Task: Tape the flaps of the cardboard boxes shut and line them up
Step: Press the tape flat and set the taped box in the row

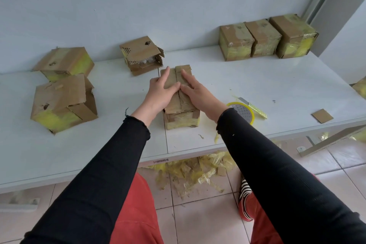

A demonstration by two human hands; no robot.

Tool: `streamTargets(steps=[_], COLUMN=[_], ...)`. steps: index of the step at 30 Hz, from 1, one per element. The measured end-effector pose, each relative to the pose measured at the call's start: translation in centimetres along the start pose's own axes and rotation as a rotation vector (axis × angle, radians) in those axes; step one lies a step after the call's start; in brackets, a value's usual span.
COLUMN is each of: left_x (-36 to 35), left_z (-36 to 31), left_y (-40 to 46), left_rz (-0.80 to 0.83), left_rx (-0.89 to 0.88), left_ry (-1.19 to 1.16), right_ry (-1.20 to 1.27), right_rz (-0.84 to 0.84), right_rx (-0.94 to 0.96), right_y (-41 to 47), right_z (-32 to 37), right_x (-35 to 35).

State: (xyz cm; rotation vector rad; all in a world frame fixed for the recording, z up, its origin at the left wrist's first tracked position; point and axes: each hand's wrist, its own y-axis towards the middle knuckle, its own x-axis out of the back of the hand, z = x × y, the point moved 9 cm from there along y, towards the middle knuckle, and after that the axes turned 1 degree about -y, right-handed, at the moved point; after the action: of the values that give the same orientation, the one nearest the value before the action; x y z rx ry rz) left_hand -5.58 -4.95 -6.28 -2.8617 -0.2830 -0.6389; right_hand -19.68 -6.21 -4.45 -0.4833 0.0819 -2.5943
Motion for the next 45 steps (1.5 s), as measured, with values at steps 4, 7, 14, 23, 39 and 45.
streamTargets(steps=[4, 7, 14, 23, 39, 45], left_x=[0.0, 0.0, 0.4, 0.3, -15.7, -18.4], left_z=[-1.2, -1.1, -0.6, -1.6, -12.8, -8.1], left_y=[2.0, 2.8, 2.8, 3.0, -9.1, -8.3], left_rz=[-0.005, -0.057, -0.094, -0.097, 0.184, 0.147], left_rx=[-0.037, -0.033, -0.041, -0.026, -0.515, -0.235], left_ry=[0.22, 0.311, 0.247, 0.275, 0.362, 0.422], right_ry=[-0.089, -0.032, 0.111, -0.009, -0.25, -0.294], right_rz=[0.029, 0.022, -0.051, -0.11, -0.295, -0.353], right_rx=[0.007, -0.002, 0.027, 0.057, -0.408, -0.096], right_y=[0.3, 0.2, -4.0, -3.5, -7.5, -9.3], right_z=[-0.5, -0.5, -1.5, -0.7, -12.5, -9.5], right_x=[0.2, 0.4, -1.0, 0.0, 17.0, 16.0])
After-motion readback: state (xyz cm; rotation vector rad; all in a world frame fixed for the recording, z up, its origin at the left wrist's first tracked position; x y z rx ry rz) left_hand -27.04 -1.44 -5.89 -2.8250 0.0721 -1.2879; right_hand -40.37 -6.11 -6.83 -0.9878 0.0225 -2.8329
